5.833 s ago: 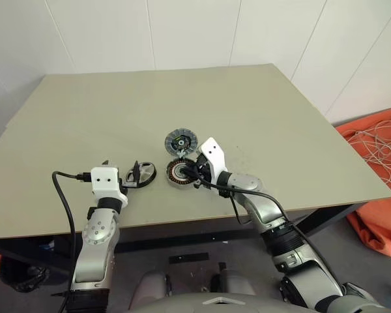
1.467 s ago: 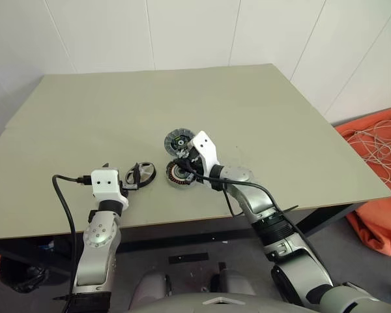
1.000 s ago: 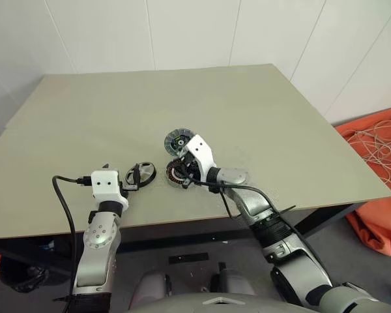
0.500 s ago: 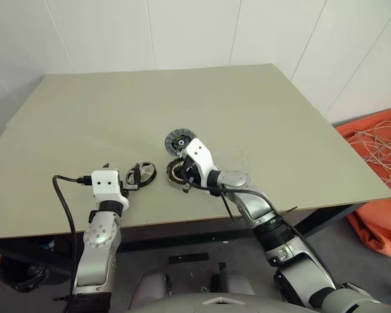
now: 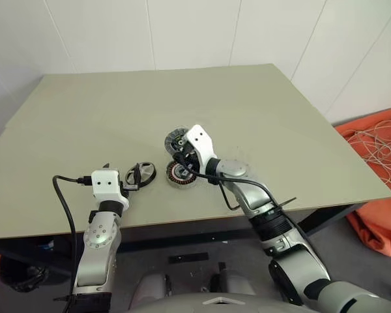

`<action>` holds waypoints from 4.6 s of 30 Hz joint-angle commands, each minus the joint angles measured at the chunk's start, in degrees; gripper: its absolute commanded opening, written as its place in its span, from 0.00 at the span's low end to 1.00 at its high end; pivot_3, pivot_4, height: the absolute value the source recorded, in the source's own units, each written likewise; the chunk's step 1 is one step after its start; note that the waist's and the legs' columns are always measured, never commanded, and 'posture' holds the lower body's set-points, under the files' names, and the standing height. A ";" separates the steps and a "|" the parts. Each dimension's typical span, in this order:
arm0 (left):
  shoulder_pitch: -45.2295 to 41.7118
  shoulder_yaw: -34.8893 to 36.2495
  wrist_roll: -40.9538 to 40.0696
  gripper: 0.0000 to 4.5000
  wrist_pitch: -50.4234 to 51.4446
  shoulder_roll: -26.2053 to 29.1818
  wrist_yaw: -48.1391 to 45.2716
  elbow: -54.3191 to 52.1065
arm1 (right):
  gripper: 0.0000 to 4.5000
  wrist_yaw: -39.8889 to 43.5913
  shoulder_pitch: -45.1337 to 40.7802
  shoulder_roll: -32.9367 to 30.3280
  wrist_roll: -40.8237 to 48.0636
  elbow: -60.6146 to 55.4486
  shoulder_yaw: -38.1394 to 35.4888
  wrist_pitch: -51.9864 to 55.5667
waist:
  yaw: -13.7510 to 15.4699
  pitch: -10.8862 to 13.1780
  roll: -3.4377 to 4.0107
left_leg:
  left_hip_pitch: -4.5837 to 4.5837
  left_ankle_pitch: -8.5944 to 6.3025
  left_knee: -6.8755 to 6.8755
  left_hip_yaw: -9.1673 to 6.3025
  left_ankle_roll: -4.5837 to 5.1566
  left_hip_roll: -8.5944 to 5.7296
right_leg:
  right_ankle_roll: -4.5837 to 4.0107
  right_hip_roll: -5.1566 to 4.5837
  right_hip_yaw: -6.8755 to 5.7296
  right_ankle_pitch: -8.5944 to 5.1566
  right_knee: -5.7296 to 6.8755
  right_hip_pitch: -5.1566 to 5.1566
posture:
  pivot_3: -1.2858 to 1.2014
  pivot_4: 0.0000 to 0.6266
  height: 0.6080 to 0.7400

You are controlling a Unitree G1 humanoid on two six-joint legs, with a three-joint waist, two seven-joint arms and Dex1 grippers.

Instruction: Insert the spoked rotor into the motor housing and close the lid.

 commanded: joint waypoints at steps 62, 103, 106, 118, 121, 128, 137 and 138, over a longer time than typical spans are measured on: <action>10.46 13.07 -72.30 1.00 30.11 -0.98 4.68 -17.39 | 0.00 0.51 8.57 -6.13 9.59 -14.29 -7.64 1.95 | 0.02 0.07 -0.09 | 0.09 0.08 -0.04 0.03 -0.17 0.05 | -0.02 0.07 0.02 0.01 0.02 0.04 | 0.52 0.00 1.00; 0.28 11.20 -80.23 0.57 28.35 -2.15 16.86 -5.67 | 0.00 -0.96 8.93 -6.99 10.21 -15.59 -7.97 3.00 | 0.29 0.16 -0.25 | 0.49 0.16 -0.06 0.02 -0.31 0.06 | 0.05 0.12 0.04 0.02 0.01 0.41 | 0.52 0.00 1.00; 1.01 11.27 -80.07 0.35 28.64 -1.91 17.19 -5.86 | 0.00 -1.09 8.85 -6.89 10.24 -15.50 -7.97 3.02 | 0.28 0.17 -0.26 | 0.49 0.16 -0.06 0.02 -0.31 0.06 | 0.05 0.12 0.04 0.02 0.01 0.41 | 0.52 0.00 1.00; 1.62 11.74 -80.72 0.09 28.14 -2.85 17.70 -5.76 | 0.00 -1.01 8.46 -6.79 10.11 -15.14 -7.62 2.92 | 0.27 0.17 -0.27 | 0.52 0.16 -0.06 0.02 -0.31 0.06 | 0.05 0.12 0.04 0.02 0.01 0.44 | 0.52 0.00 1.00; 1.92 12.12 -83.30 0.09 28.19 -3.10 16.10 -7.62 | 0.00 -0.99 8.52 -6.84 10.09 -15.11 -7.65 2.84 | 0.27 0.17 -0.28 | 0.51 0.16 -0.06 0.02 -0.31 0.06 | 0.05 0.12 0.04 0.02 0.01 0.44 | 0.52 0.00 1.00; 4.53 11.87 -93.93 0.09 29.51 -1.56 11.36 -15.65 | 0.00 -1.32 8.53 -6.80 10.05 -15.15 -7.83 2.94 | 0.33 0.26 -0.40 | 0.48 0.16 -0.06 0.02 -0.31 0.06 | 0.04 0.12 0.04 0.02 0.01 0.42 | 0.52 0.00 1.00; 1.58 5.31 -98.22 0.09 33.35 3.20 12.37 -11.50 | 0.00 -0.91 9.71 -7.00 13.90 -17.43 -11.21 4.52 | 0.43 0.26 -0.38 | 0.53 0.17 -0.06 0.03 -0.34 0.06 | 0.05 0.13 0.05 0.02 0.04 0.43 | 0.52 0.00 1.00; 1.07 5.08 -98.44 0.09 33.47 3.56 12.27 -10.73 | 0.00 -0.78 10.02 -7.16 14.44 -17.98 -11.49 4.91 | 0.40 0.26 -0.38 | 0.54 0.18 -0.06 0.03 -0.35 0.06 | 0.06 0.15 0.05 0.02 0.04 0.43 | 0.52 0.00 1.00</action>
